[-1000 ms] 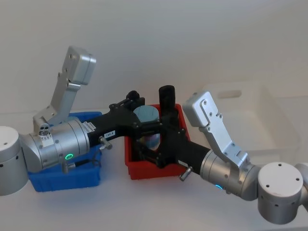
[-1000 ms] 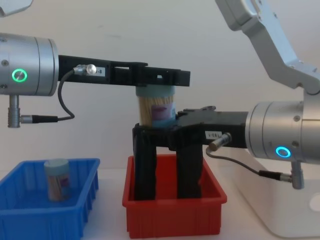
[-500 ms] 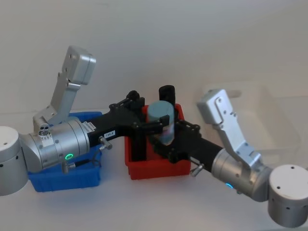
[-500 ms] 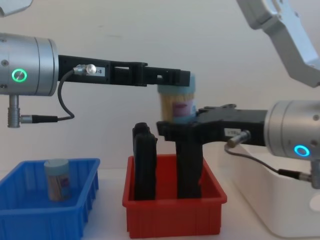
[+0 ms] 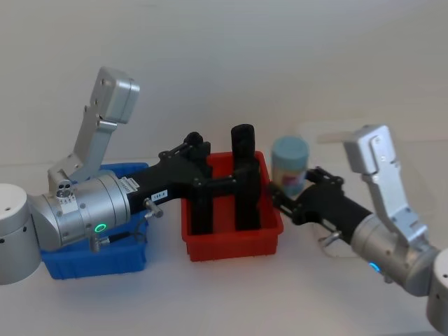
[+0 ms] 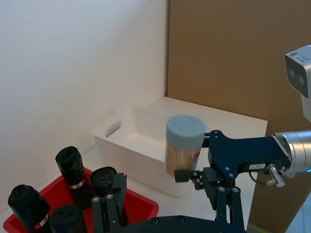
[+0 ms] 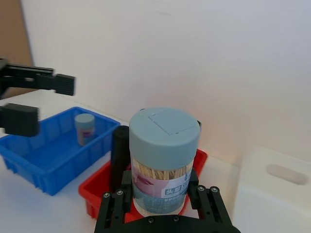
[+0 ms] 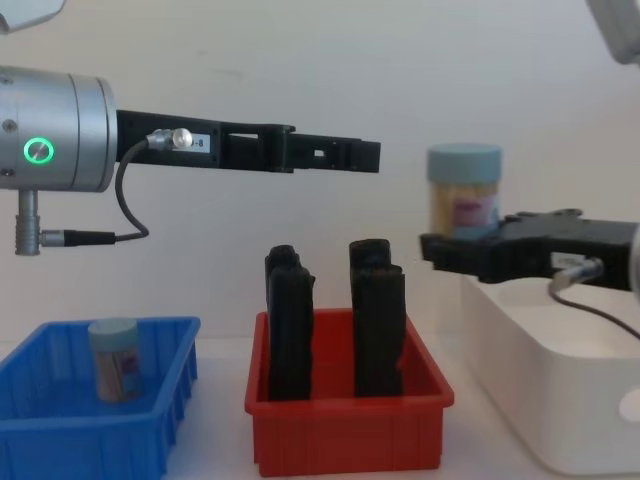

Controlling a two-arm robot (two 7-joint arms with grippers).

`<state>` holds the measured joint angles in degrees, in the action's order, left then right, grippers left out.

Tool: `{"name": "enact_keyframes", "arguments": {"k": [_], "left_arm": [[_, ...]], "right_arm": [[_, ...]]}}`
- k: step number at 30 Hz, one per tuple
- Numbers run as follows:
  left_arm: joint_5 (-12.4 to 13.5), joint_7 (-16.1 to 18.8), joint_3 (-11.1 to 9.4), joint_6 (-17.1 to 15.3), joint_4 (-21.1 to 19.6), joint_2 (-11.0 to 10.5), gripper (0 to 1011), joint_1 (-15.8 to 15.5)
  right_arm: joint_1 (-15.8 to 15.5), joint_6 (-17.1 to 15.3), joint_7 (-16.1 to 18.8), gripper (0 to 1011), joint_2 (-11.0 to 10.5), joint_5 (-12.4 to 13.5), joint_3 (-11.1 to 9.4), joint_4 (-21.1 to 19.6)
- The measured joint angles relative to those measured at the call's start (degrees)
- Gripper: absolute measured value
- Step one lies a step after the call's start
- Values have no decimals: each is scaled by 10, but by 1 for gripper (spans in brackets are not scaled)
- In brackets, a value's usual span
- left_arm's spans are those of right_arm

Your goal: Pick the cotton swabs from the blue box and place them into the white box.

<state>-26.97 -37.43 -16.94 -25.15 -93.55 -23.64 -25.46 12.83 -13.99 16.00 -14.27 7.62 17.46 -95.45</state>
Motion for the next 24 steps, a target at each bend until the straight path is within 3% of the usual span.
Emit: {"name": "enact_keyframes", "arguments": {"k": [13, 24], "left_arm": [[0, 0, 0, 0, 0, 0, 1004, 0], [0, 0, 0, 0, 0, 0, 1004, 0]], "right_arm": [[-16, 8, -78, 650, -31, 28, -37, 7], [-1, 17, -127, 650, -41, 32, -61, 65]]}}
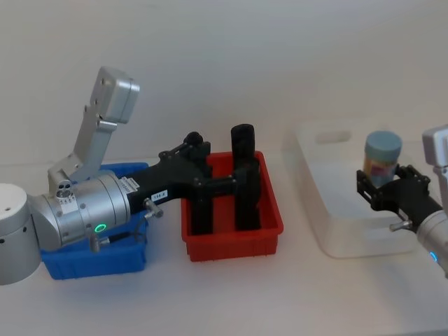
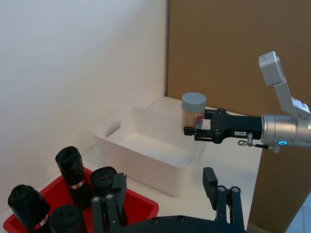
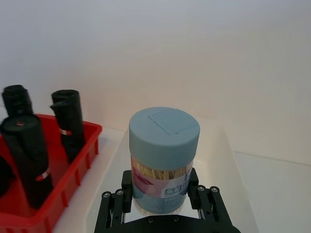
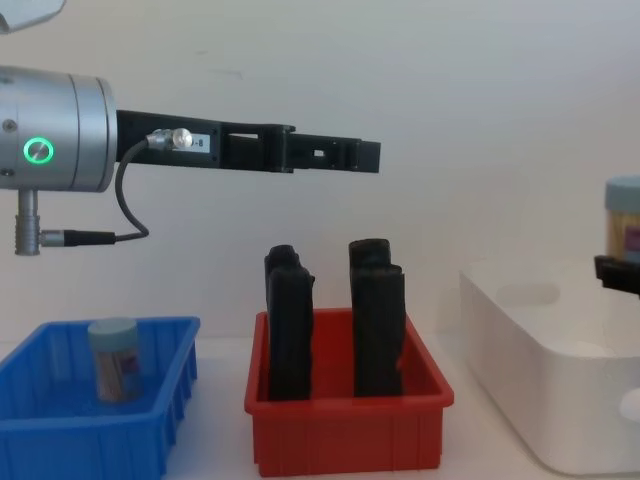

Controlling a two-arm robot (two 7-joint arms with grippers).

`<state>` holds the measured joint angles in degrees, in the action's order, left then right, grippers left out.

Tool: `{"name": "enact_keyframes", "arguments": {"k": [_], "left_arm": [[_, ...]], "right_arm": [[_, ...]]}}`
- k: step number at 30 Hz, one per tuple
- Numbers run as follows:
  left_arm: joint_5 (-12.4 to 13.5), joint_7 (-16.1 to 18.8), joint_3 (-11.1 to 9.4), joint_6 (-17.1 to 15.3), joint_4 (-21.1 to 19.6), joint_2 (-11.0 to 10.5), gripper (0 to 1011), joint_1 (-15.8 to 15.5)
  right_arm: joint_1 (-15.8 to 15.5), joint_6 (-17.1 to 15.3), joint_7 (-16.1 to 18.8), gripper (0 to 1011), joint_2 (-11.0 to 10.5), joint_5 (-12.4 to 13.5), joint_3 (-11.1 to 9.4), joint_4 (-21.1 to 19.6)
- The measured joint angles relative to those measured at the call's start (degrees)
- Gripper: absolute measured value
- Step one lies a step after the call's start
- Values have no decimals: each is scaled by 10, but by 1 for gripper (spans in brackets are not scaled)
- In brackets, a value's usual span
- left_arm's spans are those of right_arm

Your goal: Pick the cotton swabs from the blue box and place them into the white box.

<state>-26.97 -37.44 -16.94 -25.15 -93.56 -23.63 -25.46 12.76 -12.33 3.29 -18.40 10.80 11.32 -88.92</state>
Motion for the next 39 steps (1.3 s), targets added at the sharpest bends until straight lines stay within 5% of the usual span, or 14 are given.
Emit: {"name": "enact_keyframes", "arguments": {"k": [8, 20, 39], "left_arm": [[0, 0, 0, 0, 0, 0, 1004, 0], [0, 0, 0, 0, 0, 0, 1004, 0], [0, 0, 0, 0, 0, 0, 1004, 0]], "right_arm": [[26, 14, -4, 682, 3, -5, -6, 59], [50, 36, 5, 1000, 10, -10, -8, 106], [50, 65, 7, 1001, 11, -1, -14, 101]]}}
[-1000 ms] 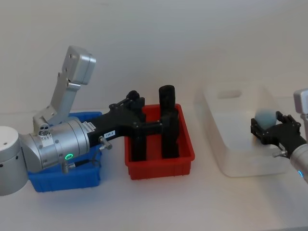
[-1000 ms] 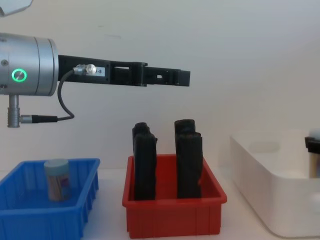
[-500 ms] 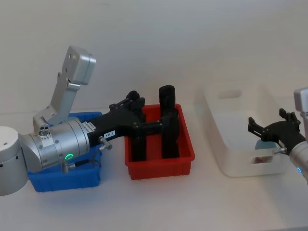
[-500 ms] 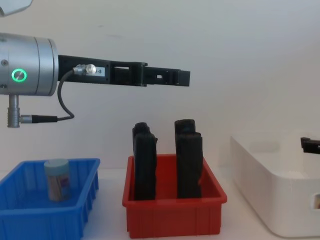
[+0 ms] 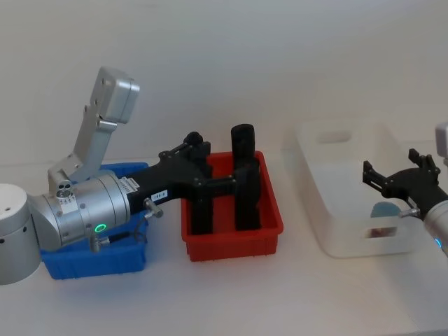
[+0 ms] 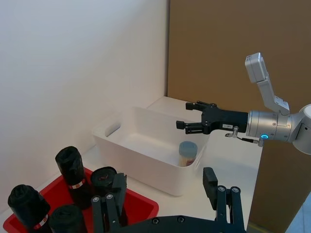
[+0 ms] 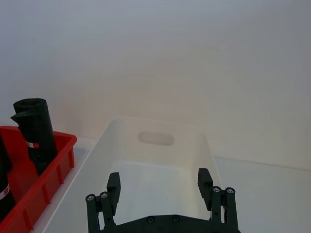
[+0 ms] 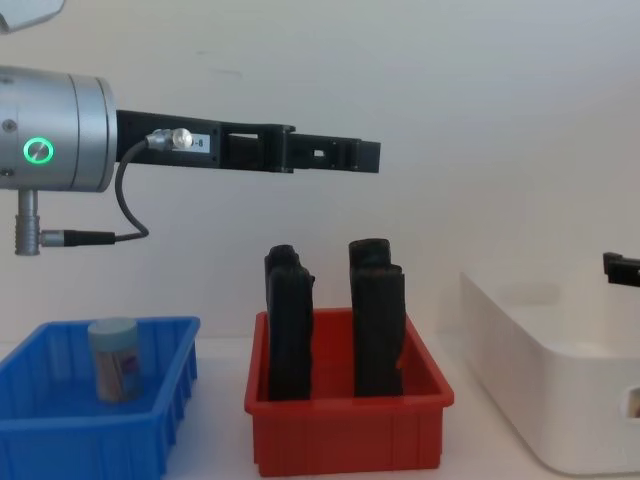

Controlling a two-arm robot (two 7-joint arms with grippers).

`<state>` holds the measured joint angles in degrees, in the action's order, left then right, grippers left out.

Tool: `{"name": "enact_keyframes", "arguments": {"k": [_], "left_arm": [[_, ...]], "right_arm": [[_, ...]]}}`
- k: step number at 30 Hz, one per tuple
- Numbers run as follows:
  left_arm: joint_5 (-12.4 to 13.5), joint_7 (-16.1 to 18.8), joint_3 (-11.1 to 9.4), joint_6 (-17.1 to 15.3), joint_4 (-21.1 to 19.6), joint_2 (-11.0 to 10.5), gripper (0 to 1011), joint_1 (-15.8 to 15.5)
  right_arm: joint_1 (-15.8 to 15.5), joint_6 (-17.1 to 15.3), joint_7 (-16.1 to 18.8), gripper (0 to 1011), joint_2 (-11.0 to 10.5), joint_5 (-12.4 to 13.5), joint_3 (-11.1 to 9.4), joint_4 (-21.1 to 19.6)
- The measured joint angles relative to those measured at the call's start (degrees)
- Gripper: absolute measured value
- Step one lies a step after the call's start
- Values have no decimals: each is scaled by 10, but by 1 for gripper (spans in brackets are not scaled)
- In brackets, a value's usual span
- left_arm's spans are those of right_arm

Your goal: Pick the cotton swabs from the blue box and place them into the white box.

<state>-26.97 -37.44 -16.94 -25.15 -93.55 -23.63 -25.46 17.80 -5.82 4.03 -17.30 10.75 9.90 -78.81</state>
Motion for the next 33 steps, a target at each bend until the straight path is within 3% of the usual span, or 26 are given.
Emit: {"name": "enact_keyframes", "arguments": {"k": [21, 26, 33], "left_arm": [[1, 1, 0, 1, 0, 0, 1004, 1], [6, 15, -4, 10, 0, 1, 1004, 5], [27, 66, -17, 44, 0, 3, 1004, 22]], "right_arm": [[-5, 7, -1, 1001, -1, 5, -2, -11], [-16, 9, -1, 1001, -2, 8, 0, -24], [-53, 15, -1, 1002, -6, 19, 7, -67]]}}
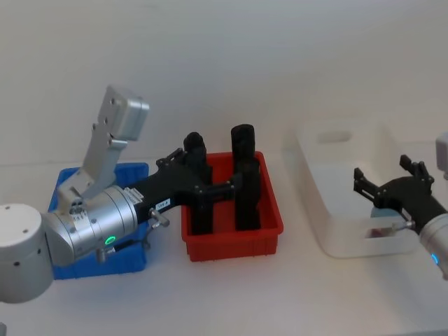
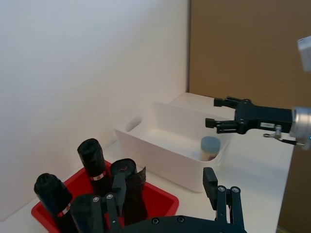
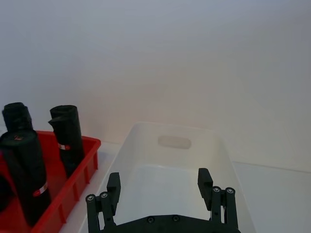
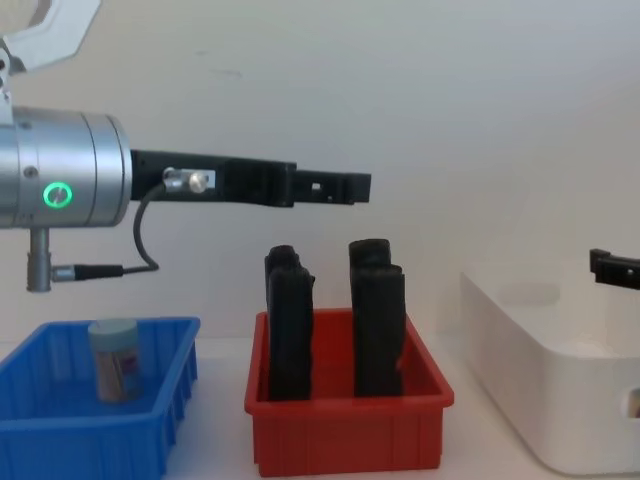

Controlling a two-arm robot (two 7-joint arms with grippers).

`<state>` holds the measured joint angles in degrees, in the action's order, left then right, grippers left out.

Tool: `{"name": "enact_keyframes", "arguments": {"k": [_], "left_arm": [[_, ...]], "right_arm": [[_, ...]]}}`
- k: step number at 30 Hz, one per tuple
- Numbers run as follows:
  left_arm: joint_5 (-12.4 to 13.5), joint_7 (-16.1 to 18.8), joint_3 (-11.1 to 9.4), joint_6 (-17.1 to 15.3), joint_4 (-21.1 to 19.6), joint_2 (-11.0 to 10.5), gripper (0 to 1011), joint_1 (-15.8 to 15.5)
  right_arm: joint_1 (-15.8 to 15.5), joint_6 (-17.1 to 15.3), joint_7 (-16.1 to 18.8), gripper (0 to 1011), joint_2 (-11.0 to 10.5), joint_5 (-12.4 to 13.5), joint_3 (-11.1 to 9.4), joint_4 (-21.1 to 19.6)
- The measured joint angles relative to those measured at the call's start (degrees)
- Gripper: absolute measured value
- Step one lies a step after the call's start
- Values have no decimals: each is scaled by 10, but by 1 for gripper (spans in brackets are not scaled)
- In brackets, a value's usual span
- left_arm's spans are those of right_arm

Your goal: Pick the cotton swabs from the blue box and place them into the white box.

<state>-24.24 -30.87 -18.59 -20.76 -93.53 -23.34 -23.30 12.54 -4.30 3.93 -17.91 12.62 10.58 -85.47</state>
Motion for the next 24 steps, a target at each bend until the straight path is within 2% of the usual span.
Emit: {"name": "enact_keyframes", "arguments": {"k": [21, 24], "left_arm": [[68, 162, -40, 107, 2, 8, 1004, 52], [78, 185, -46, 122, 2, 9, 1004, 60]], "right_arm": [[-113, 21, -1, 1001, -12, 33, 20, -134], [-121, 22, -1, 1001, -13, 35, 22, -143]]}}
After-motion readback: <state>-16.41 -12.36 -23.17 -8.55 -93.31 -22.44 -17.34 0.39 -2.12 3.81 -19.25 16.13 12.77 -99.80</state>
